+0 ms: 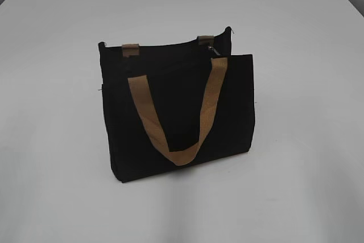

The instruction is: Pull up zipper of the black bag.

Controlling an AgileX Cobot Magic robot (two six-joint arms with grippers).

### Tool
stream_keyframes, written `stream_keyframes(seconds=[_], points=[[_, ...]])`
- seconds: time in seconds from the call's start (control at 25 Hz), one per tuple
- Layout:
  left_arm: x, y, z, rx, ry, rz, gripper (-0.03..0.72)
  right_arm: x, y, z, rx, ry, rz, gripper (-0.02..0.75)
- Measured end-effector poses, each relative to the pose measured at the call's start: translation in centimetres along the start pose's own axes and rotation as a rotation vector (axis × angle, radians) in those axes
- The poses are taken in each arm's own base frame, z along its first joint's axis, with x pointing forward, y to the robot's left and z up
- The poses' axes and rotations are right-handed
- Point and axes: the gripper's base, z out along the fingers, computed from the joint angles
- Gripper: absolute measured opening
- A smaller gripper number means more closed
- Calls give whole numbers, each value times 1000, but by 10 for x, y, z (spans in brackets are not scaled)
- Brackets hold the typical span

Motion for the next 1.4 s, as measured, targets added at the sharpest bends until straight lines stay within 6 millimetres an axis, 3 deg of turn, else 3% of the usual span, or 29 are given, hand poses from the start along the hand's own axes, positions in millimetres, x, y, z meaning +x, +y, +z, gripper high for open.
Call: stream_keyframes(seconds=[0.32,0.48,1.4], points=[[50,5,-51,48,-380,26,339,58,8,-40,10,-273,-35,433],[54,7,-54,23,-405,84,339,73,9,-52,27,-386,-27,433],[51,8,-52,0,-388,102,339,76,4,-53,68,-403,24,420]])
